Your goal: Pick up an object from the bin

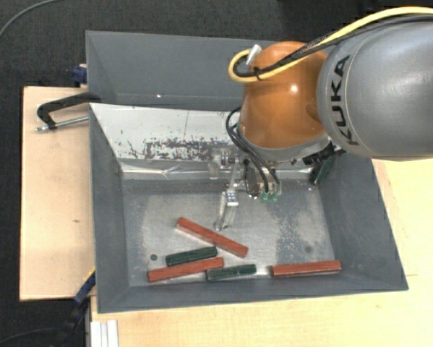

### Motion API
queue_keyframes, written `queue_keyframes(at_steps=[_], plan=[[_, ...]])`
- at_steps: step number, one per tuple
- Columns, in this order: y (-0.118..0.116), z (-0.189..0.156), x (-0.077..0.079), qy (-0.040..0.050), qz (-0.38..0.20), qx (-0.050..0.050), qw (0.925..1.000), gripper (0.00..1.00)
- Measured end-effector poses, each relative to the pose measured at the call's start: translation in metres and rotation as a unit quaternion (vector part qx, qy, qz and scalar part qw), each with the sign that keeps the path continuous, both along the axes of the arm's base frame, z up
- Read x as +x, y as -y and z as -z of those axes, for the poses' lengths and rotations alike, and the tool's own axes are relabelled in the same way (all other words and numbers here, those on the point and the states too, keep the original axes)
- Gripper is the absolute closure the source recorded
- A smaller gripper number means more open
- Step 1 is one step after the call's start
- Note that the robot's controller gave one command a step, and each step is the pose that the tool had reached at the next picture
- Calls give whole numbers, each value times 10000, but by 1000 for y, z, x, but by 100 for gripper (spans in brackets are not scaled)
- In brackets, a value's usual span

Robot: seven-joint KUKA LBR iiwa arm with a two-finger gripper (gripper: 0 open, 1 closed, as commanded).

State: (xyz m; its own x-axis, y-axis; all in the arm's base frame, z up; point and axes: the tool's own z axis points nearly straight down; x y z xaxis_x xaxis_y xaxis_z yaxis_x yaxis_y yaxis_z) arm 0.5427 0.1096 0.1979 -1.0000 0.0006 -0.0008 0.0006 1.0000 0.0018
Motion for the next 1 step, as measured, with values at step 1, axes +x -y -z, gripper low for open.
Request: queue_keyframes(at_steps=[1], plan=[[13, 128, -17, -28, -1378, -5, 9904, 0]])
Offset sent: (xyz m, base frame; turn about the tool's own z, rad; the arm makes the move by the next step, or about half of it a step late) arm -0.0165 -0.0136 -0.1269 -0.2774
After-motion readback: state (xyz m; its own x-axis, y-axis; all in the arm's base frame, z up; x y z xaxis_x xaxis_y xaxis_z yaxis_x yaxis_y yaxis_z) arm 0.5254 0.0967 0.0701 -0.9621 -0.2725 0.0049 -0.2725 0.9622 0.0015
